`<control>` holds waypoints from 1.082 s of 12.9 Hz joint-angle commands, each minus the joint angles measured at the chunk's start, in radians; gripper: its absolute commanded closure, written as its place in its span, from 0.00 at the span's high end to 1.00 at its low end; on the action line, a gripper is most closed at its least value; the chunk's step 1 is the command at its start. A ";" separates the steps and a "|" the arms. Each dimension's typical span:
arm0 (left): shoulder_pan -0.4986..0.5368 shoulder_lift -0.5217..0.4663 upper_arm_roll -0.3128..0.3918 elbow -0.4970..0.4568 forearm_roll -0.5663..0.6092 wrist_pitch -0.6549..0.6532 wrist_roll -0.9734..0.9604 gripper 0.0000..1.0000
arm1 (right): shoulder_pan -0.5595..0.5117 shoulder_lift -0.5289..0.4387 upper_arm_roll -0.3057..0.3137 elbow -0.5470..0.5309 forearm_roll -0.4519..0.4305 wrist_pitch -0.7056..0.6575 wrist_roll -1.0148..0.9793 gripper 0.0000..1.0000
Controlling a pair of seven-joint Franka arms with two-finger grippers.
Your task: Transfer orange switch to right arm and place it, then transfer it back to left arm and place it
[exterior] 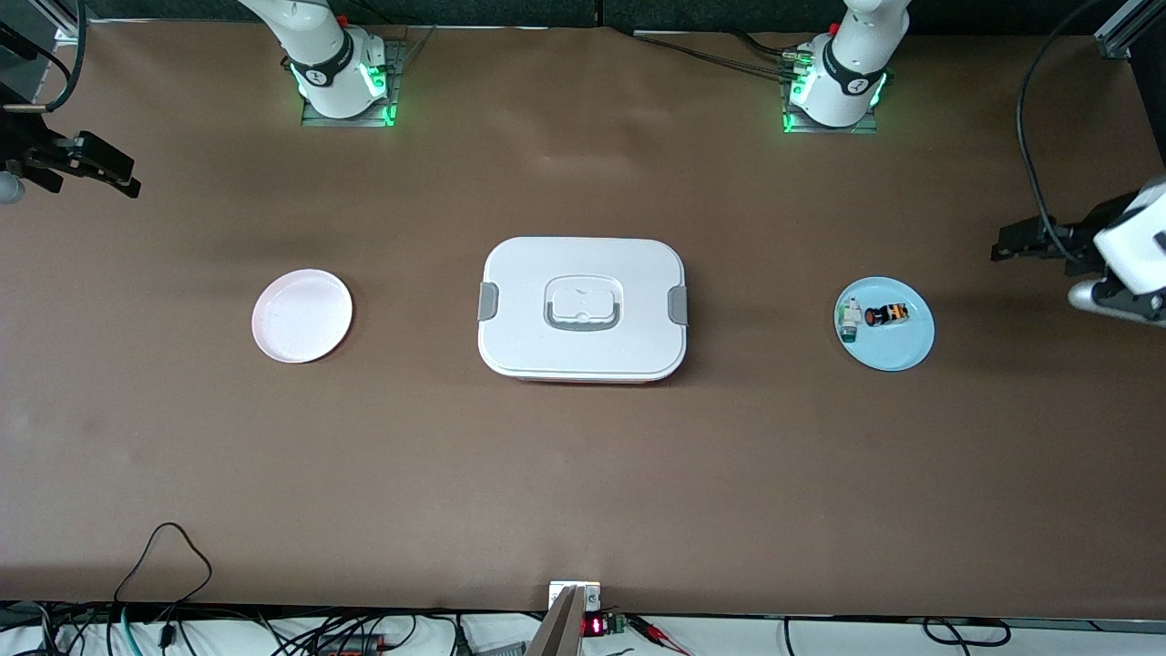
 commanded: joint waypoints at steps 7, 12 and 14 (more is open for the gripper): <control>-0.150 -0.092 0.105 0.003 -0.068 0.000 -0.001 1.00 | 0.004 0.005 -0.002 0.021 0.009 -0.019 -0.013 1.00; -0.427 -0.109 0.403 0.006 -0.067 -0.006 0.004 1.00 | 0.005 0.005 -0.002 0.021 0.009 -0.019 -0.013 1.00; -0.503 -0.112 0.481 0.001 -0.067 -0.010 0.004 1.00 | 0.004 0.005 -0.002 0.021 0.009 -0.019 -0.011 1.00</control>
